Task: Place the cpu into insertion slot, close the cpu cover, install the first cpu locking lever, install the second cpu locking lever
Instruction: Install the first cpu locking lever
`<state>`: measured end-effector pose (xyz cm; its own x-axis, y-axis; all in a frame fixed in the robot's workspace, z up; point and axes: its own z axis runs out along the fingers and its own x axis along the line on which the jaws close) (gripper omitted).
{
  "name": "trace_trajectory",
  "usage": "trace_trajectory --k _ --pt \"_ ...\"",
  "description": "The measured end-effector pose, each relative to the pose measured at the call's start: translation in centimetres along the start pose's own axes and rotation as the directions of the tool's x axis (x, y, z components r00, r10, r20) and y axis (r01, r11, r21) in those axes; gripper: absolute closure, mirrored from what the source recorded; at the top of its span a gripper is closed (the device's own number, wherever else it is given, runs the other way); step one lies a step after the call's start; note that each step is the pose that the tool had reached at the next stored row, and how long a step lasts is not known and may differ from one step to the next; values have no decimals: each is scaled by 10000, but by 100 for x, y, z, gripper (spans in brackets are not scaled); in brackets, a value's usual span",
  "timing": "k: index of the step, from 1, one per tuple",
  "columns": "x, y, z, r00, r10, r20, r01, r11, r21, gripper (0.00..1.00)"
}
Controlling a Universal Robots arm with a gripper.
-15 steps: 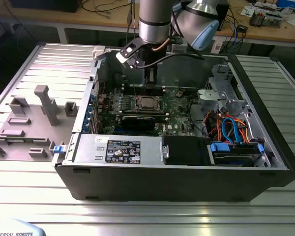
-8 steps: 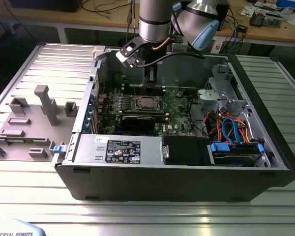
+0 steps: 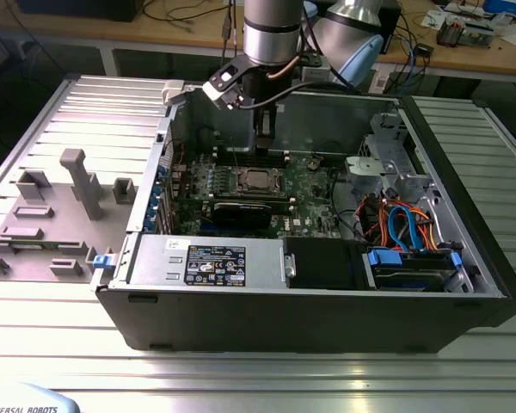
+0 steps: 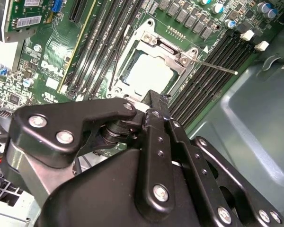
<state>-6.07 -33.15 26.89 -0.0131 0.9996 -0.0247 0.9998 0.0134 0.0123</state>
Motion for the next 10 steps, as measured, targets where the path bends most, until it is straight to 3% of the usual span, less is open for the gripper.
trace_trajectory --k 10 --pt "-1 0 -38 10000 0 0 0 10000 0 89"
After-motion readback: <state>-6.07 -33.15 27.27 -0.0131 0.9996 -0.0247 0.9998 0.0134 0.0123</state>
